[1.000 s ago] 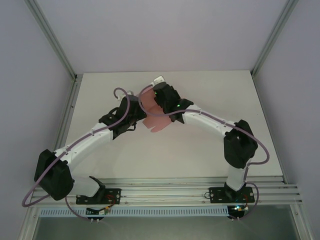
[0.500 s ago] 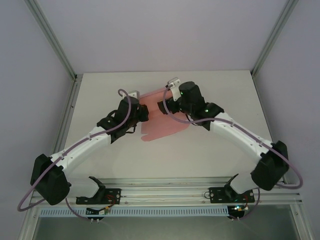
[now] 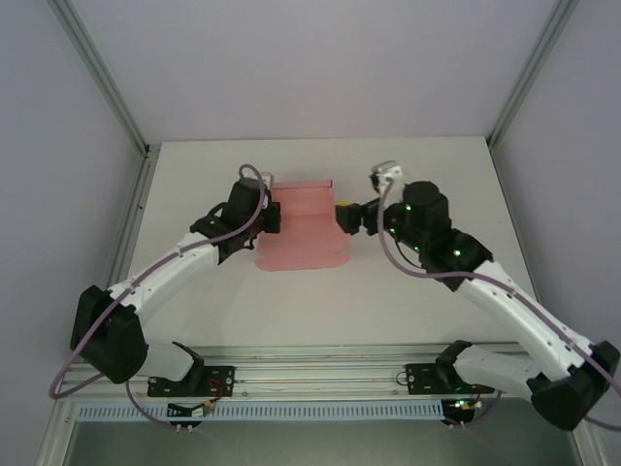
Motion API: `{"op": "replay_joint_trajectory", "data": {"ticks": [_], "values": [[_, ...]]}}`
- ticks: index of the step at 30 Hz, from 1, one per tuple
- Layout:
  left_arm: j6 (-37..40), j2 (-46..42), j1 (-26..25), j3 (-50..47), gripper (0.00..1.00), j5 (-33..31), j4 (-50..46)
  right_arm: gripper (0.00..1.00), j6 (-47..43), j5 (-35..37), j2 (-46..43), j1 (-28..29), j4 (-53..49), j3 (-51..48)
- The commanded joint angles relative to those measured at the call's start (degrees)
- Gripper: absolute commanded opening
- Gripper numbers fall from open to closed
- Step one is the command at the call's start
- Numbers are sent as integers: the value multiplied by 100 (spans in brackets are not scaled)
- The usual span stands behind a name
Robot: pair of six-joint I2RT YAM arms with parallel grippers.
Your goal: Assemble paper box
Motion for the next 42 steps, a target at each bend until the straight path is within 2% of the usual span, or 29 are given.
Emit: {"op": "replay_joint_trajectory", "data": {"ticks": [1,7,9,11,13,18,22,25,26,28,32,34,38,39,40,42], "values": [[964,546,261,513,0,982,-536,100,810,449,-458,-302,-77,-469],[2721,2607,272,2508,0,1796,-3276,100,1315,249,-1026,-777,-437,-1042],[3181,3252,103,3110,0,1289,-4202,100,1356,241,-1092,-859,-580,-1115],[3593,3718,-193,3472,0,503,-4739,100,1358,202,-1120,-904,-675,-1156],[4025,4003,-485,3637,0,17,-4877,100,1336,153,-1132,-912,-741,-1172],[4913,4100,-983,3765,0,-149,-4554,100,1293,170,-1126,-957,-725,-1235],[5350,4428,-1276,3888,4,-1348,-3951,100,1301,188,-1090,-990,-768,-1270],[5625,4788,-1361,4140,6,-1743,-3810,100,1322,218,-1107,-1011,-869,-1288],[5674,4877,-1370,4243,8,-1765,-3783,100,1326,244,-1122,-1016,-897,-1301],[5697,4973,-1389,4467,23,-1689,-3839,100,1335,280,-1183,-1031,-943,-1331],[5654,4773,-1392,4742,42,-1220,-3834,100,1341,267,-1244,-1094,-1022,-1367],[5654,4555,-1397,4763,52,-922,-3806,100,1339,234,-1218,-1132,-1067,-1358],[5536,4017,-1388,4661,63,-400,-3589,100,1311,123,-1105,-1201,-1076,-1345],[5461,3837,-1384,4606,68,-281,-3466,100,1294,92,-1053,-1221,-1072,-1332],[5394,3662,-1370,4536,77,-167,-3338,100,1238,67,-1024,-1237,-1072,-1315],[5200,3235,-1318,4315,83,3,-2935,100,1176,-49,-917,-1298,-1058,-1248]]}}
